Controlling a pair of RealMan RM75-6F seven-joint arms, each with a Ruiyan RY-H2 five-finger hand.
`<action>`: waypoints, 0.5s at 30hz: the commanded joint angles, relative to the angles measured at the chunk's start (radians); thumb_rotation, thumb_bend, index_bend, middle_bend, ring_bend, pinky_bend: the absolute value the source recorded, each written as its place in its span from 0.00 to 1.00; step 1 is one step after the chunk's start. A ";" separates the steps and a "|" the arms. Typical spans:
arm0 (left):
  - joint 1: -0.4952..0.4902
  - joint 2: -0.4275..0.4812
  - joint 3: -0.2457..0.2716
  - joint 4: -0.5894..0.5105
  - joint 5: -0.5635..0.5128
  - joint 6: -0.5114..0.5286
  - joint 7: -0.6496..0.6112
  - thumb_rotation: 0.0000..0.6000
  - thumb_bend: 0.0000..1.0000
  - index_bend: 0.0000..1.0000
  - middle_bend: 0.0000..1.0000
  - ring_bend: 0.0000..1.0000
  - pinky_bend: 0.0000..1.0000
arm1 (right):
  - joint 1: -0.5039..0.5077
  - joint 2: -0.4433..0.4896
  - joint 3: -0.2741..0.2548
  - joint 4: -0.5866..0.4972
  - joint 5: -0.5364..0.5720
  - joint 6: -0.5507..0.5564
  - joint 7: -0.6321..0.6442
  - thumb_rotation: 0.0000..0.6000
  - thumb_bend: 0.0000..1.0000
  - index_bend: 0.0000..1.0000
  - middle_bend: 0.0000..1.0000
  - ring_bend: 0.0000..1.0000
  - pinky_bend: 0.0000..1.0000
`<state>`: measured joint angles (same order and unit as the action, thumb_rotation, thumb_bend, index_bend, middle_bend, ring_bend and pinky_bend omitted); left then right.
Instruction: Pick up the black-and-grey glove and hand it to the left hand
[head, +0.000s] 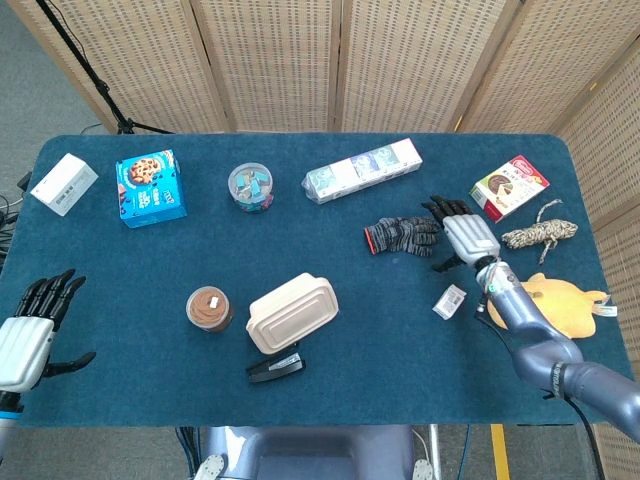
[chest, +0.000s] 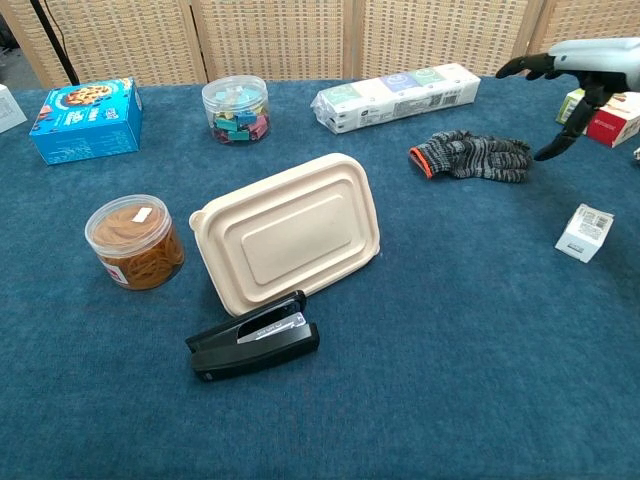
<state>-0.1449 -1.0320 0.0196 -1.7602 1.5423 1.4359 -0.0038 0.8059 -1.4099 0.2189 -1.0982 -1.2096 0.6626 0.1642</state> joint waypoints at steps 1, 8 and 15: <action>0.000 0.000 -0.001 -0.001 -0.001 -0.002 0.001 1.00 0.00 0.00 0.00 0.00 0.00 | 0.044 -0.062 0.023 0.069 0.049 -0.061 -0.015 1.00 0.00 0.00 0.00 0.00 0.00; -0.009 0.001 -0.001 -0.001 -0.020 -0.041 -0.005 1.00 0.00 0.00 0.00 0.00 0.00 | 0.100 -0.151 0.029 0.162 0.109 -0.123 -0.064 1.00 0.00 0.00 0.00 0.00 0.00; -0.006 0.005 -0.011 0.000 -0.037 -0.041 -0.016 1.00 0.00 0.00 0.00 0.00 0.00 | 0.136 -0.219 0.023 0.272 0.123 -0.163 -0.089 1.00 0.00 0.01 0.00 0.00 0.00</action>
<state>-0.1514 -1.0277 0.0092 -1.7601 1.5050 1.3950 -0.0199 0.9315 -1.6146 0.2444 -0.8420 -1.0912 0.5137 0.0815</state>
